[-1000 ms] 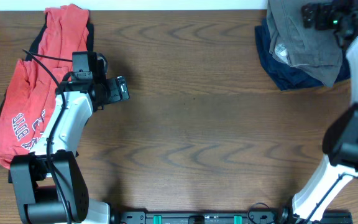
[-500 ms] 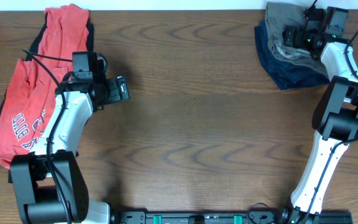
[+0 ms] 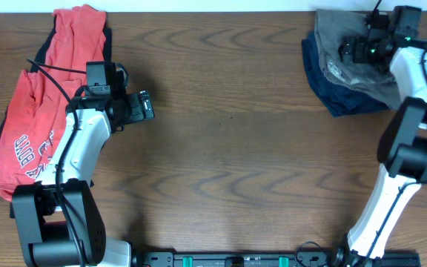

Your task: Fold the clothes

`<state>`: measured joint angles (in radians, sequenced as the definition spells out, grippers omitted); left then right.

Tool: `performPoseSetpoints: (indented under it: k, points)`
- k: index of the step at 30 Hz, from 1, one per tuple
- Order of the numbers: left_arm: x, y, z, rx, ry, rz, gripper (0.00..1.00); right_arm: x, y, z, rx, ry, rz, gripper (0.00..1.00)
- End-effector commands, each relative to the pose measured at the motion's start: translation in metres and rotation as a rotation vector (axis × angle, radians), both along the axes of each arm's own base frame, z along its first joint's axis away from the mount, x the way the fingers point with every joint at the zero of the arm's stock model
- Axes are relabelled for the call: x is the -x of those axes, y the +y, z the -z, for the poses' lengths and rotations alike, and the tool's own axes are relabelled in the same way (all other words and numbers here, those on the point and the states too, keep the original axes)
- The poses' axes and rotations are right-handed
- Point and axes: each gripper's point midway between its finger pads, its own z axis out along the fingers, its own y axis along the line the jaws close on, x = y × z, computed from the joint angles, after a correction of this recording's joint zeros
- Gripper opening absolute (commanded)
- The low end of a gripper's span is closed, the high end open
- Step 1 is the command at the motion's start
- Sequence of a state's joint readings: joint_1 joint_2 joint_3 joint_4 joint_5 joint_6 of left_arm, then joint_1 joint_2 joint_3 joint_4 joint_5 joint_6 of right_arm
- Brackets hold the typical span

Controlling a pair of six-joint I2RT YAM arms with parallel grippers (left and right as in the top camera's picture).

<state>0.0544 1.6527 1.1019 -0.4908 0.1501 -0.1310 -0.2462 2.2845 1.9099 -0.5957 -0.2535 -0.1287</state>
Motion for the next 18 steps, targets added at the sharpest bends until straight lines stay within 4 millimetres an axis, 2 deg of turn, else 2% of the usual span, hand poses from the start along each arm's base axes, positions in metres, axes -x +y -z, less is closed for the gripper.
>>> performPoseSetpoints:
  k: [1,2,6,8,11,14,18]
  points:
    - [-0.006,0.003,-0.013,-0.010,-0.034,-0.011,0.98,0.012,0.004,-0.125,0.071,-0.197,-0.014,0.99]
    - [-0.006,0.003,-0.013,-0.010,-0.034,-0.011,0.98,0.024,0.007,-0.160,0.083,-0.244,-0.013,0.99]
    - [-0.006,0.003,-0.013,-0.010,-0.034,-0.011,0.98,0.062,0.016,-0.261,0.129,-0.421,-0.011,0.99]
    - [-0.006,0.003,-0.013,-0.010,-0.034,-0.011,0.98,0.085,0.022,-0.306,0.151,-0.510,-0.010,0.99]
    - [-0.006,0.003,-0.013,-0.010,-0.034,-0.011,0.98,0.116,0.030,-0.355,0.178,-0.616,-0.009,0.99]
    - [-0.006,0.003,-0.013,-0.010,-0.034,-0.011,0.98,0.145,0.037,-0.392,0.199,-0.699,-0.008,0.99]
    - [-0.006,0.003,-0.013,-0.010,-0.034,-0.011,0.98,0.179,0.045,-0.428,0.221,-0.788,-0.007,0.99]
